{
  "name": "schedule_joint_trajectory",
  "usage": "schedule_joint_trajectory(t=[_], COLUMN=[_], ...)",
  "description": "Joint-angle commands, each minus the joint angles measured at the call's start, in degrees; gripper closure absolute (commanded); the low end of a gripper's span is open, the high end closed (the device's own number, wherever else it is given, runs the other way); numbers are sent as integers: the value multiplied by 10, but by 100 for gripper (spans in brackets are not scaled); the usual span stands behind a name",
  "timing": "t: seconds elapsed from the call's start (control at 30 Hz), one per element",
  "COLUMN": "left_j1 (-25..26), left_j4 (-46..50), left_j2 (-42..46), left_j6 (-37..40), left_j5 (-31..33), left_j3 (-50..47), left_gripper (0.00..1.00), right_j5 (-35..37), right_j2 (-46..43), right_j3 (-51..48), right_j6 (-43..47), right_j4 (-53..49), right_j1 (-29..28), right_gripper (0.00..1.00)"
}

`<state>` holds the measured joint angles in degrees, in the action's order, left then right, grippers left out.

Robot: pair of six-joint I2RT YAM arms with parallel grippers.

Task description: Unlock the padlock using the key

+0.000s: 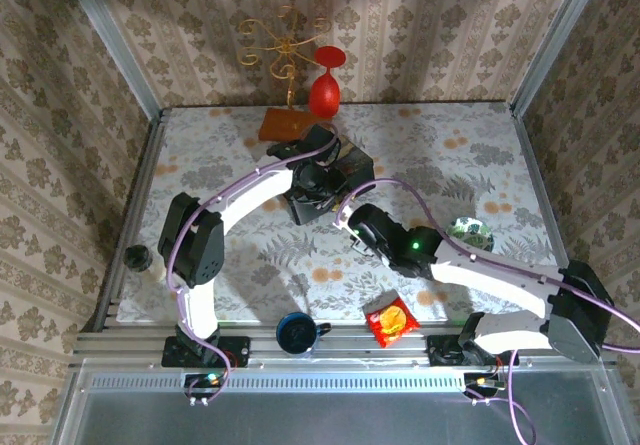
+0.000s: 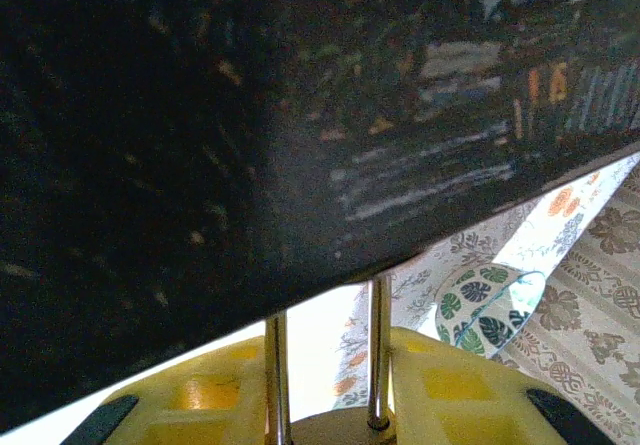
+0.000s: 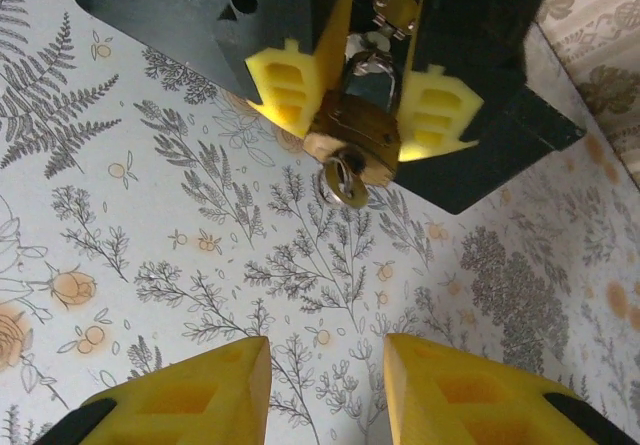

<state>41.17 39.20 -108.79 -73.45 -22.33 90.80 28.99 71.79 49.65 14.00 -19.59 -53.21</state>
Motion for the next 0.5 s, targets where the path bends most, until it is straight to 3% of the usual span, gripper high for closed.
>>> schedule_joint_trajectory(t=[0.0, 0.2, 0.47], left_j1=[0, -2, -1], left_j4=[-6, -13, -17], left_j2=[4, 6, 1], left_j6=[-1, -3, 0], left_j5=[-5, -3, -11], left_j3=[-11, -15, -13], left_gripper=[100, 100, 100], right_j5=[6, -11, 50], right_j2=[-46, -92, -26], right_j3=[-51, -143, -155], right_j6=[45, 85, 151], right_j4=[66, 202, 311], right_j1=[-2, -3, -13], right_gripper=[63, 63, 66])
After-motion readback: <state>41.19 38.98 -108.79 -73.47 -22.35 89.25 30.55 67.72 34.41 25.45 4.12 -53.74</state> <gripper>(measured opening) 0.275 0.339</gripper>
